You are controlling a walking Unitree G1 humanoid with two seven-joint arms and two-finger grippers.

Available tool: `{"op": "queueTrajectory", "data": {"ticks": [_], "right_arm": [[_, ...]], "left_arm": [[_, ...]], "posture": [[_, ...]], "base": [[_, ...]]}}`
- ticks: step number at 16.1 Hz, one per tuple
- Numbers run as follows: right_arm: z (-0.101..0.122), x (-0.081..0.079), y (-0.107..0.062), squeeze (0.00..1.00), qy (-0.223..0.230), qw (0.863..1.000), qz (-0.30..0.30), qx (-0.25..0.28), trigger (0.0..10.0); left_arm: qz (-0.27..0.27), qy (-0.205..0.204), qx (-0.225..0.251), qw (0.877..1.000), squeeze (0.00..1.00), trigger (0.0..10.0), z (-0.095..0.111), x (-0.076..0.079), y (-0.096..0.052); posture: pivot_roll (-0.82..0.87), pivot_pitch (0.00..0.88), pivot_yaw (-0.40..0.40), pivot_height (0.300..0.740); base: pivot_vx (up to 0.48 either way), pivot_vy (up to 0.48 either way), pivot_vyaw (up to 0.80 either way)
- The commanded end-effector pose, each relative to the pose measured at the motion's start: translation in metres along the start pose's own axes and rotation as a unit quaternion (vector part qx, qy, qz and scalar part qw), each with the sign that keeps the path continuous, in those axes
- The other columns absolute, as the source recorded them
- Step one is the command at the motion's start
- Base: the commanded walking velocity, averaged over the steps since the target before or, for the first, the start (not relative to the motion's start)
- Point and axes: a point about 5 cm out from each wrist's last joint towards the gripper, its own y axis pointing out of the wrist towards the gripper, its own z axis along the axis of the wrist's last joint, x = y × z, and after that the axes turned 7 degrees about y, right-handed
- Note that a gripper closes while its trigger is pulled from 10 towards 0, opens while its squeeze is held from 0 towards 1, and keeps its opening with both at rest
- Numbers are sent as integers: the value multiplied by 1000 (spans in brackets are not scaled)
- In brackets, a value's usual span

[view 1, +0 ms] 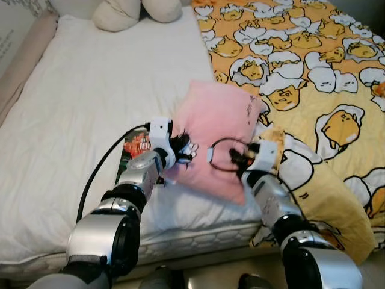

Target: Clean up the room

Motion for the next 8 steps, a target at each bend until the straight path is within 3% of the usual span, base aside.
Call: {"op": "queueTrajectory", "data": {"ticks": [1,5,8], "right_arm": [[22,2,2,0,15,999,-7,40,0],[84,-23,7,0,-22,989,39,138,0],[110,-33,2,0,-60,980,68,178,0]], "left_arm": [[-1,10,27,1000,0,0,16,-2,2],[-1,49,121,991,0,0,66,-6,1],[19,60,166,984,0,0,86,-12,-5]], "posture": [[-199,0,109,740],[-198,0,112,740],[-192,0,113,740]], "base": [[0,0,0],[0,0,0],[0,0,0]]}}
